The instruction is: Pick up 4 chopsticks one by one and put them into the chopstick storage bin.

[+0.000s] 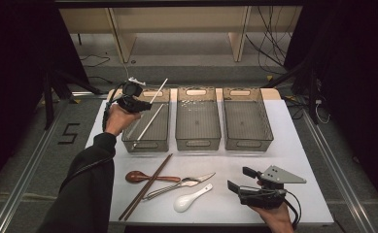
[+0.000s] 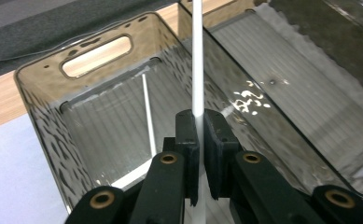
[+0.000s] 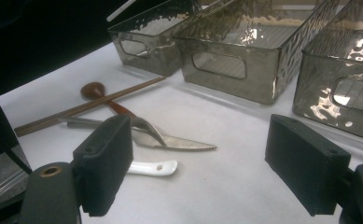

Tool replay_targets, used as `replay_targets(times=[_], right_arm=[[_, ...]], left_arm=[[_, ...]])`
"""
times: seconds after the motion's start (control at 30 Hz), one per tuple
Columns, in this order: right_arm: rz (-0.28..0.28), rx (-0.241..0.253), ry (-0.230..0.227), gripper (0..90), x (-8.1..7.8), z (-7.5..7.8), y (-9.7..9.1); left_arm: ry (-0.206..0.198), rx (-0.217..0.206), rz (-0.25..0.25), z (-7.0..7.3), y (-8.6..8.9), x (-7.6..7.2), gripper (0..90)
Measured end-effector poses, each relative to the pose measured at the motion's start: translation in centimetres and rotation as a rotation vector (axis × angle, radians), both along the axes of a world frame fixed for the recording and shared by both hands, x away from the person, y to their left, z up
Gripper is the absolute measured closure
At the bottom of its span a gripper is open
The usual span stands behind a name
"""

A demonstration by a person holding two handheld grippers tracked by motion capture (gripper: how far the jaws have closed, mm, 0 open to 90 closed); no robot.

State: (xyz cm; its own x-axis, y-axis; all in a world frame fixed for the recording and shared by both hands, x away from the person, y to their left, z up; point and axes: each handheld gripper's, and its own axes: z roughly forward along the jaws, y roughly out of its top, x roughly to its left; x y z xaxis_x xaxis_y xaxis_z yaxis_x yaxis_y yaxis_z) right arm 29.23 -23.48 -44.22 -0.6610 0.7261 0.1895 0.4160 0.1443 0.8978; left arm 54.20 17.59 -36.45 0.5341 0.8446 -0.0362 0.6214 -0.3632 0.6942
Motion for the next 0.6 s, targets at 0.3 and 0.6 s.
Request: replay_targets(times=[0.3, 0.6], right_arm=[[0.001, 0.001, 0.001, 23.8, 0.0, 0.0, 0.0], [0.002, 0.000, -0.001, 23.8, 0.0, 0.0, 0.0]], left_arm=[[0.009, 0.015, 0.031, -1.9, 0.6, 0.6, 84.8], [0.028, 0.037, 0.045, -3.1, 0.8, 0.6, 84.7]])
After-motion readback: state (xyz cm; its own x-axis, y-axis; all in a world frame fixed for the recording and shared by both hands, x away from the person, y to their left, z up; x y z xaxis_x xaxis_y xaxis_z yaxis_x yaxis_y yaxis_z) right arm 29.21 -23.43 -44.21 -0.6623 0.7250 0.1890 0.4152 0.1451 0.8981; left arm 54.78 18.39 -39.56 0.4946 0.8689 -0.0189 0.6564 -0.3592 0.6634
